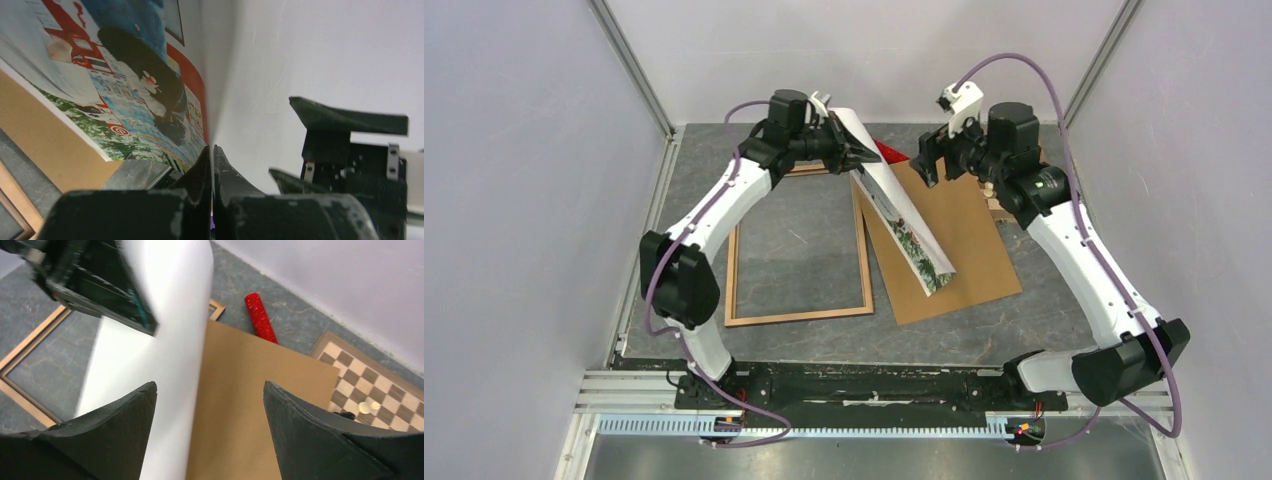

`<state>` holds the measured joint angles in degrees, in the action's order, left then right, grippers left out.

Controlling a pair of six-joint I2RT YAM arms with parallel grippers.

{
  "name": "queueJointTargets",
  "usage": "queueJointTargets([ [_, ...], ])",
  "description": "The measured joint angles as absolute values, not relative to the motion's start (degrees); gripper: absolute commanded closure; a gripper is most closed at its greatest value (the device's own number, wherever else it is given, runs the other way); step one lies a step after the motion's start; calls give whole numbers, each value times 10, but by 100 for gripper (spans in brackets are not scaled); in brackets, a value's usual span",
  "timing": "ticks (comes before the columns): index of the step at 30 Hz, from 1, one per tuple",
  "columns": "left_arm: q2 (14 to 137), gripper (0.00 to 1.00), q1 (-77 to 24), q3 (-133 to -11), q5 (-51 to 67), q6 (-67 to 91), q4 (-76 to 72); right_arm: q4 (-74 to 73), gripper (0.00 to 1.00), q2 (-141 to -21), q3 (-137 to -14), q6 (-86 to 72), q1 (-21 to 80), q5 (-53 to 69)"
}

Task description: Put the photo into the frame

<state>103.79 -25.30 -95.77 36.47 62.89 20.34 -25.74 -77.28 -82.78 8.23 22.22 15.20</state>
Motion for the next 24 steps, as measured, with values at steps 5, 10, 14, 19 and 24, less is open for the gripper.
queueJointTargets([
  [5, 995, 98, -203, -934, 440, 610, 172, -255, 19, -758, -852, 70, 191, 169],
  [10, 992, 98, -153, -948, 515, 545, 208, -251, 19, -753, -853, 62, 176, 190],
  [14, 984, 98, -113, -959, 571, 484, 255, -243, 19, -753, -850, 55, 175, 204],
  [19, 977, 98, -30, -970, 590, 346, 397, -231, 19, -749, -820, 49, 174, 214],
  [24, 1005, 98, 49, -999, 541, 176, 567, -227, 19, -746, -785, 42, 174, 225],
])
